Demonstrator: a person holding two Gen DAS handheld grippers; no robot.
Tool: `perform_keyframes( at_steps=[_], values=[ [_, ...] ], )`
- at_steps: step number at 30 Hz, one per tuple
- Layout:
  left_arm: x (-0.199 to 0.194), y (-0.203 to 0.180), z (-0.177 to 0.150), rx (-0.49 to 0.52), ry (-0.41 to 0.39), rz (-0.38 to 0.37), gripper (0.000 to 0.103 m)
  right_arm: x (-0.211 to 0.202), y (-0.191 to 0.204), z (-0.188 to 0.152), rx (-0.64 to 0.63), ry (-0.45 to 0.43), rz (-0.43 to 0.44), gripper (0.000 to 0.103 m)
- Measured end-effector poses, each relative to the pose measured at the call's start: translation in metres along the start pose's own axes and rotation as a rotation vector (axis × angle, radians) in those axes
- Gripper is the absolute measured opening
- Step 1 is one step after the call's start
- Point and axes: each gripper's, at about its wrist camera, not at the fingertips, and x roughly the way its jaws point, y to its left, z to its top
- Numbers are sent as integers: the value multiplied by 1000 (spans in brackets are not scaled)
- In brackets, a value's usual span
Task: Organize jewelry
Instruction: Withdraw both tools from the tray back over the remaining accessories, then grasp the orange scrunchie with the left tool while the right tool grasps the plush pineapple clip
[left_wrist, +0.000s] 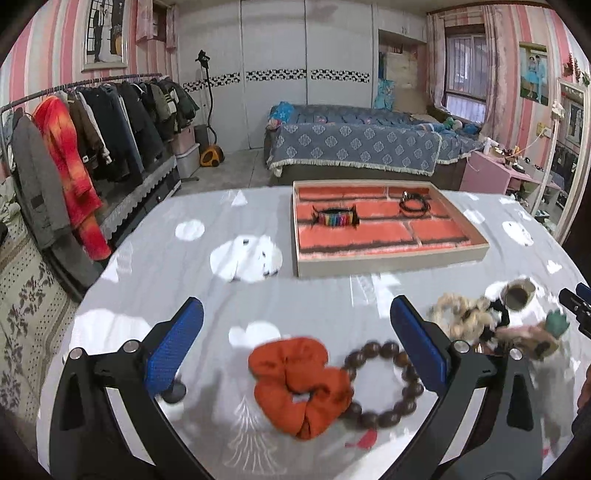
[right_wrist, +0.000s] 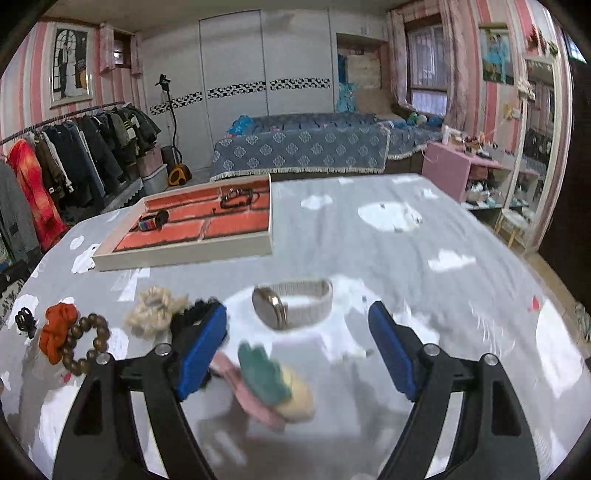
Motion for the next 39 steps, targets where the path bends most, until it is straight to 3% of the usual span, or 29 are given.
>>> perform_keyframes(
  at_steps=[16, 37, 39],
  values=[
    [20, 6, -47, -19, 79, 8, 98, -3, -5, -46, -43, 81, -8, 83],
    [62, 18, -55, -60, 196, -22, 98, 37, 10, -41, -82, 173, 20, 82],
    [65, 19, -55, -67, 206, -37, 90, 36, 10, -41, -79, 170, 23, 75]
  ],
)
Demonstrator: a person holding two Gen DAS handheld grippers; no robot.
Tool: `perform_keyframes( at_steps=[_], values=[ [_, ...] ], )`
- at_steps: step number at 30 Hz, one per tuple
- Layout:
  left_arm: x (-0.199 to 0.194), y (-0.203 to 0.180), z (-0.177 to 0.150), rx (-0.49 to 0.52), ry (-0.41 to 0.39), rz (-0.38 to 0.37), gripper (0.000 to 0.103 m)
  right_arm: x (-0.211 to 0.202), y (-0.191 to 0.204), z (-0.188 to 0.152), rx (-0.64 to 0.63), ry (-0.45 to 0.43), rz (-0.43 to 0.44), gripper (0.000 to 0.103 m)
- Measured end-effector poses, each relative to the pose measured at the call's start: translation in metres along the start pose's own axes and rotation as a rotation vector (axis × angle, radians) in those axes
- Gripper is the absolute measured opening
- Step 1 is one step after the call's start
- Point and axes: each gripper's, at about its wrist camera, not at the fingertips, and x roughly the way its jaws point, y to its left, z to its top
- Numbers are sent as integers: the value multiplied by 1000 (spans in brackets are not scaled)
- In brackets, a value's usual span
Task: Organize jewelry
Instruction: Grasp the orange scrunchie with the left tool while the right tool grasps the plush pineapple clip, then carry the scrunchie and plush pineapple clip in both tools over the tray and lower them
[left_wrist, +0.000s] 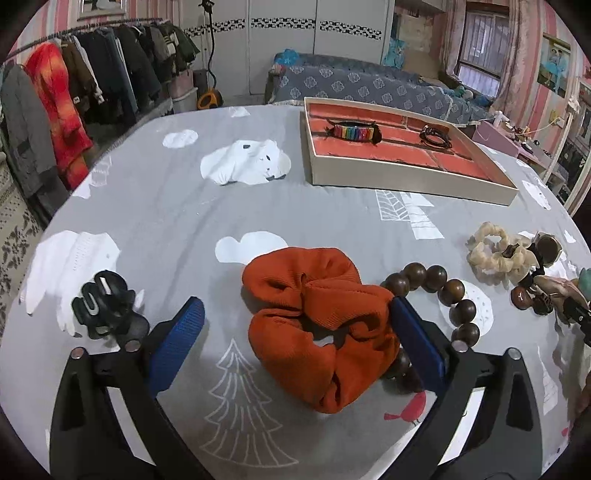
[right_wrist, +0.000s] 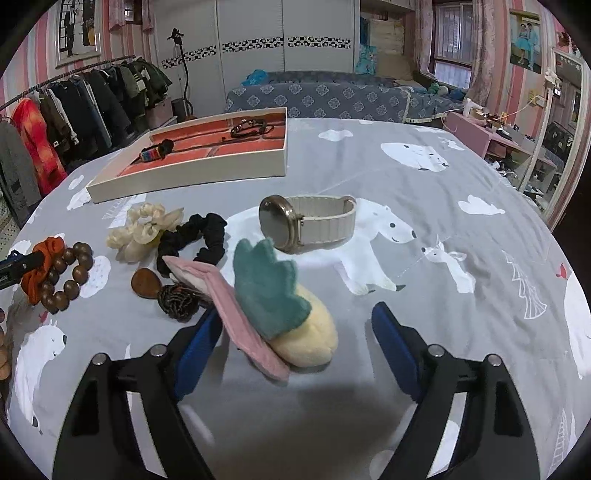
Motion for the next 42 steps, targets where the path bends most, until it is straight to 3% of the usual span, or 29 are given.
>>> perform_keyframes(
  at_steps=[4, 6, 11, 18, 31, 37, 42],
  values=[
    [6, -2, -2, 2, 30, -38, 72, 3, -2, 0, 7, 17, 23, 53],
    [7, -3, -3, 4, 36, -44, 66, 3, -1, -1, 4, 16, 34, 49],
    [8, -1, -5, -5, 50, -61, 43, 0, 1, -1, -6, 7, 33, 44],
    [2, -4, -7, 10, 24, -46, 29, -10, -2, -1, -9, -17, 20, 40],
    [-21, 0, 3, 0, -67, -84, 24, -39, -15, 15, 34, -102, 26, 39],
    [-33, -6, 30, 0, -122, -98, 24, -36, -11, 36, 68, -130, 31, 39],
    [-37, -23, 63, 25, -184, -105, 24, -31, -2, 73, 100, -186, 43, 39]
  ],
)
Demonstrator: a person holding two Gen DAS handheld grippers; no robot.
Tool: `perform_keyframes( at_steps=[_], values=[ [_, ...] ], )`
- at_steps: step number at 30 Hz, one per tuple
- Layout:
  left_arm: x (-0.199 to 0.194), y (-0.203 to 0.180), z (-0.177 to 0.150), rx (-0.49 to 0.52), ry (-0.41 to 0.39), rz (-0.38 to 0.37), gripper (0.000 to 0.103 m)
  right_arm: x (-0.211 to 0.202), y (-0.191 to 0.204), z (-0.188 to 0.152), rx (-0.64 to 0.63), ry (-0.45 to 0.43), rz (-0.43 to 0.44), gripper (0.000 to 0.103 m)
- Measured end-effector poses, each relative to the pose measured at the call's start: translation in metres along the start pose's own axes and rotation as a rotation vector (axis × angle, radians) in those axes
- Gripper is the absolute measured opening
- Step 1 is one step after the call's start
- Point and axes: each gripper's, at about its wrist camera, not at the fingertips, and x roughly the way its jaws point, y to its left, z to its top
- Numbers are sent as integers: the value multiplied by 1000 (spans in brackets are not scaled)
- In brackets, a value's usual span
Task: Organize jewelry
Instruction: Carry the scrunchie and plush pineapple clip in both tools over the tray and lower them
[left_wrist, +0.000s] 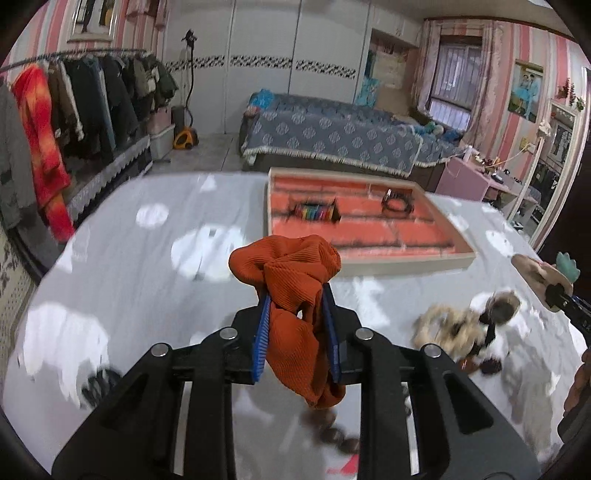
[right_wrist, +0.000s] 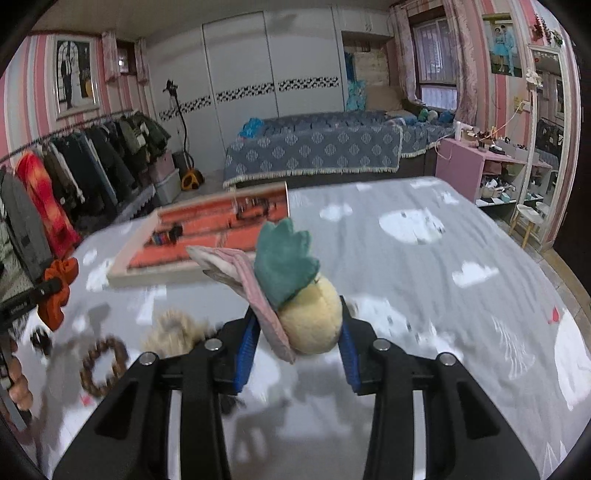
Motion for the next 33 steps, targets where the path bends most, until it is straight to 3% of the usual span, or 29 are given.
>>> perform_keyframes(
  at_steps=[14, 18, 27, 33],
  values=[
    [89, -31, 91, 12, -30, -22, 24, 92, 53, 92, -13, -21, 19, 39],
    [128, -41, 112, 58, -23, 30, 24, 127, 60, 114, 1, -8, 20, 39],
    [205, -50, 137, 117, 38, 101, 24, 196, 67, 132, -44, 50, -52, 39],
    [247, -42, 147, 84, 98, 91, 24, 230, 72, 135, -69, 99, -64, 39]
  ],
)
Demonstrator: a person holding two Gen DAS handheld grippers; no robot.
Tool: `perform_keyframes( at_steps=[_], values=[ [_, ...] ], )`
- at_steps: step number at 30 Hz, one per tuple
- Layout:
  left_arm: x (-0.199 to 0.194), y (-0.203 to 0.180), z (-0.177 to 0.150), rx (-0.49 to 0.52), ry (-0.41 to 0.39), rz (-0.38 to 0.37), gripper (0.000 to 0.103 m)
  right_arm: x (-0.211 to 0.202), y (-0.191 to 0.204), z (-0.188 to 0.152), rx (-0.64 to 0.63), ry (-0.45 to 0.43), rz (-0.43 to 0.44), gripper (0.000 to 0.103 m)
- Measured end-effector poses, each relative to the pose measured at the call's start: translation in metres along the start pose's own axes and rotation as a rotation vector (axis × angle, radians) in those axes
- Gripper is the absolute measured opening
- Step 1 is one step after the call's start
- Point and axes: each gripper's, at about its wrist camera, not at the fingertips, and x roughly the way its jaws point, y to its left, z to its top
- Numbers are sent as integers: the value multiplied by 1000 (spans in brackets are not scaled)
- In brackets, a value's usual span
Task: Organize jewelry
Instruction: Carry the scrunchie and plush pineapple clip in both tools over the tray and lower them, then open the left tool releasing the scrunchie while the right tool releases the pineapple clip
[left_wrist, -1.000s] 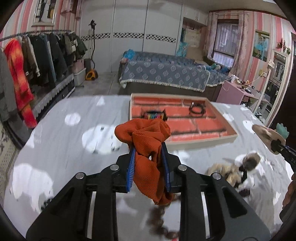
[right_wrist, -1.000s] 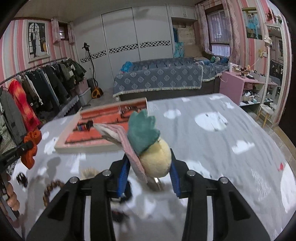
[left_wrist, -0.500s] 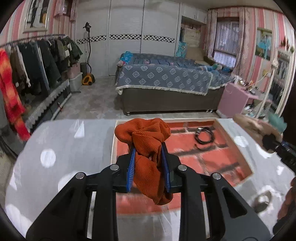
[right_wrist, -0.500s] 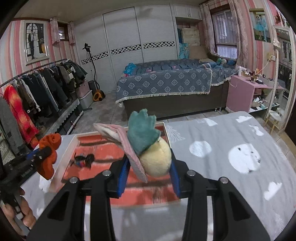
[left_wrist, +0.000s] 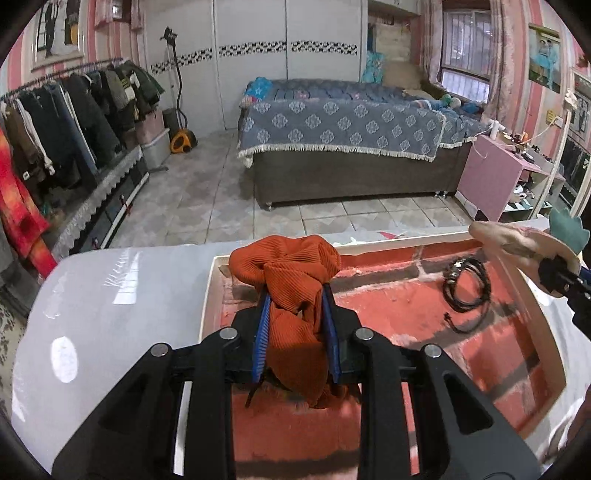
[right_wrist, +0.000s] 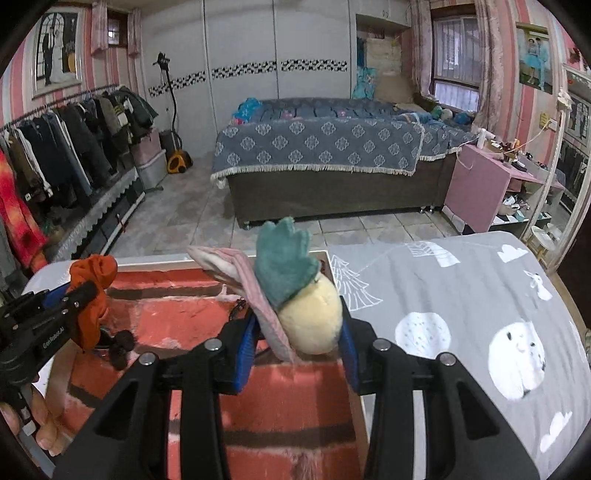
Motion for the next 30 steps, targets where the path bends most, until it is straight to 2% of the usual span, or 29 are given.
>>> perform_keyframes(
  at_steps=[4, 8, 11, 19, 30],
  values=[
    [19, 3, 10, -18, 44, -32, 25, 21, 3, 3, -25, 41, -21, 39],
    [32, 0, 15, 7, 66, -10, 25, 38, 5, 3, -39, 79, -37, 39],
    [41, 1, 20, -3, 105, -41, 25, 46, 6, 6, -45, 93, -45, 39],
    [54, -11, 23, 44, 140, -12, 27, 58, 13, 9, -61, 129, -41, 39],
    [67, -6, 22, 27, 211, -29, 37, 70, 20, 5, -96, 203, -28, 40]
  ],
)
